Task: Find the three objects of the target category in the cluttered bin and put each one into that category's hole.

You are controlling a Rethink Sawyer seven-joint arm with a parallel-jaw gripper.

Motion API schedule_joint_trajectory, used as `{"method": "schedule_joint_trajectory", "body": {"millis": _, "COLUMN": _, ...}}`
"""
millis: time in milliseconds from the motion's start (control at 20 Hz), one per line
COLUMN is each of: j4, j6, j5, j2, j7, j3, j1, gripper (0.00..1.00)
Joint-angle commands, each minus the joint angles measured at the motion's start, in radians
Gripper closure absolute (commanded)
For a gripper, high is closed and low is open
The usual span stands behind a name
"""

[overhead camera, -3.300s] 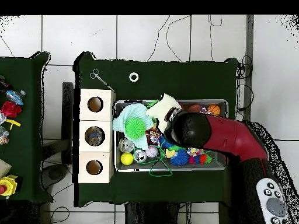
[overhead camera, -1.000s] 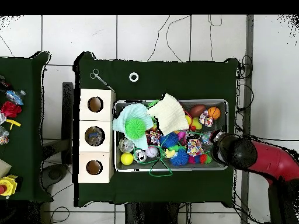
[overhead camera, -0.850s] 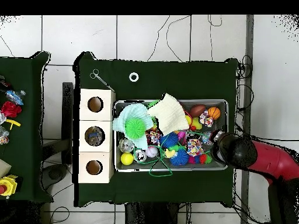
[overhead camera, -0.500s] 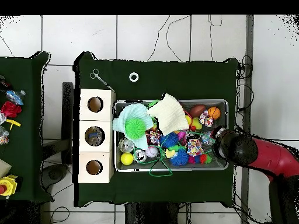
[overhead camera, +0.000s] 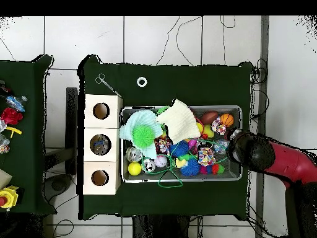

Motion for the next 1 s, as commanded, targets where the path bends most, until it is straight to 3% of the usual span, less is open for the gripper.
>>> {"method": "schedule_joint_trajectory", "body": {"millis": 50, "j4": 0.005, "j6": -0.118, "j5": 0.031, "j2": 0.064, "j7": 0.101, "j3": 0.045, "j1": 0.047, "gripper": 0.00}}
{"method": "schedule_joint_trajectory", "body": {"millis": 600, "j4": 0.045, "j6": -0.177, "j5": 0.054, "j2": 0.068, "j7": 0.128, "j3": 0.001, "j1": 0.093, "gripper": 0.00}}
{"method": "schedule_joint_trajectory", "body": {"millis": 1000, "j4": 0.088, "j6": -0.136, "j5": 0.033, "j2": 0.062, "j7": 0.060, "j3": -0.017, "j1": 0.079, "gripper": 0.00}}
